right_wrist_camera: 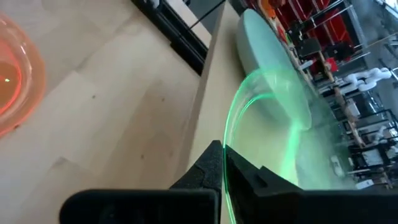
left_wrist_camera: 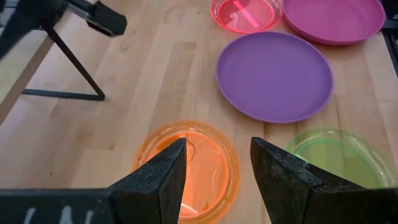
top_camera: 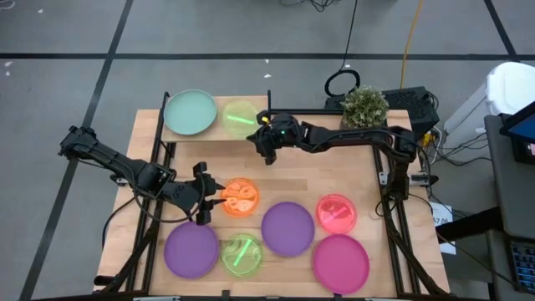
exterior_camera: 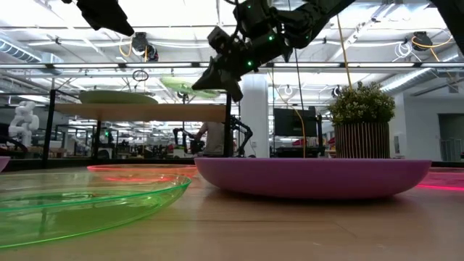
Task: Place and stack plates onto a shelf
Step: Put the right transparent green plate on the shelf, then stack the left purple plate on on top of the light green plate on the shelf
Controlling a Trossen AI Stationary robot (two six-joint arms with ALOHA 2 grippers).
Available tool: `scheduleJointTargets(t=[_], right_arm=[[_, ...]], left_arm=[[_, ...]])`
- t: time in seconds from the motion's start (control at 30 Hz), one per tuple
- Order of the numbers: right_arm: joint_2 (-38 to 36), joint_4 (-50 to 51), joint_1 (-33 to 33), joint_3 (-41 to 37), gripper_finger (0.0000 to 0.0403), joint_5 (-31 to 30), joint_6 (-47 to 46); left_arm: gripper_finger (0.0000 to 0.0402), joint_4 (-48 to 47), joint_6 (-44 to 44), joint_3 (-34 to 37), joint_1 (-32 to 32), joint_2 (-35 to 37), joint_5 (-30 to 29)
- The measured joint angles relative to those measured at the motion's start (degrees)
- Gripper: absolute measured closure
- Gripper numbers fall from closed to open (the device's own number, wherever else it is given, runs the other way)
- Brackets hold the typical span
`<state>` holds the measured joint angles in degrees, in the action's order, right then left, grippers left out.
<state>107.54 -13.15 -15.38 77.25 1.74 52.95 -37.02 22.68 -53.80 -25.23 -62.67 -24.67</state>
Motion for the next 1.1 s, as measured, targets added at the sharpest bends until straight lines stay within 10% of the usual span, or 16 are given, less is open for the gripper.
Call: scheduleJointTargets(t=[1.1], right_arm=[[1.2,-4.2,-1.7,0.0,0.0285,-5.1,-3.9]], left_arm=[[0.0218,-0.4,-0.5,0.0,0.0,0.0,0.0]])
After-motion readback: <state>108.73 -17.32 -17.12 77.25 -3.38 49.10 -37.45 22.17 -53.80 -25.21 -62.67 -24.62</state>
